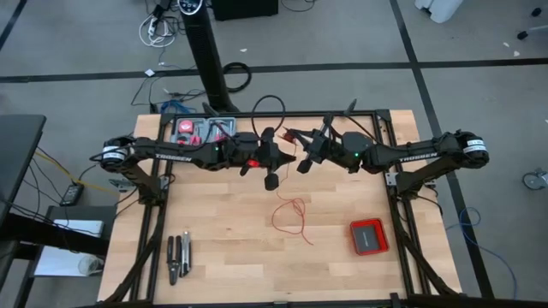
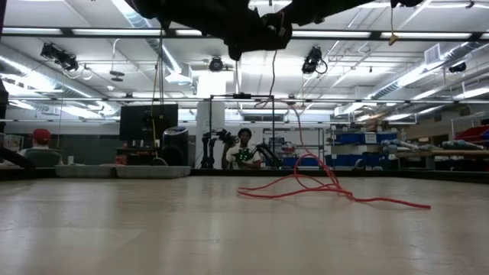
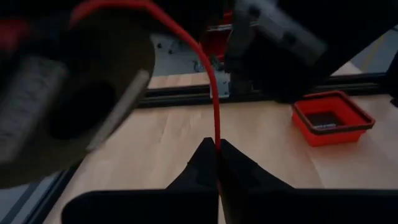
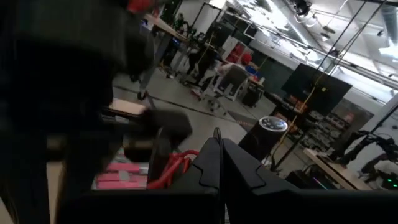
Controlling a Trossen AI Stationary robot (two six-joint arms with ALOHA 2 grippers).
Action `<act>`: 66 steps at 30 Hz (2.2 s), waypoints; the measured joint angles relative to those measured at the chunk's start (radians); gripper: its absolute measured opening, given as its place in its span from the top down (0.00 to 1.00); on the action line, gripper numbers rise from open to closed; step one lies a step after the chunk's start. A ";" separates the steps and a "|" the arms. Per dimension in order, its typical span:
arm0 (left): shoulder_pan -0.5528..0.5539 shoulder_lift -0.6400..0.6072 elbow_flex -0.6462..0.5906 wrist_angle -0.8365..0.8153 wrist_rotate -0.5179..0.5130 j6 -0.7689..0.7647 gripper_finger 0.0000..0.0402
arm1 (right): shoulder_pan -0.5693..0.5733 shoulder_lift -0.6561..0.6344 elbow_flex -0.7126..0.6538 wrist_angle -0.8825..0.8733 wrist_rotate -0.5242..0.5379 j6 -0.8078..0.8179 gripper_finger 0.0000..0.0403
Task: Coil cords
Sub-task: Coil the red wire onto the spool
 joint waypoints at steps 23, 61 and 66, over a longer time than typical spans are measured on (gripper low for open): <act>0.009 0.133 -0.001 0.109 -0.197 0.053 1.00 | 0.013 0.000 -0.077 0.123 0.020 0.063 1.00; 0.035 0.049 -0.002 -0.160 -0.571 0.192 0.74 | 0.017 -0.033 -0.084 -0.149 -0.093 0.136 1.00; 0.035 0.049 -0.002 -0.186 -0.640 0.214 0.74 | 0.015 -0.033 -0.084 -0.161 -0.098 0.142 1.00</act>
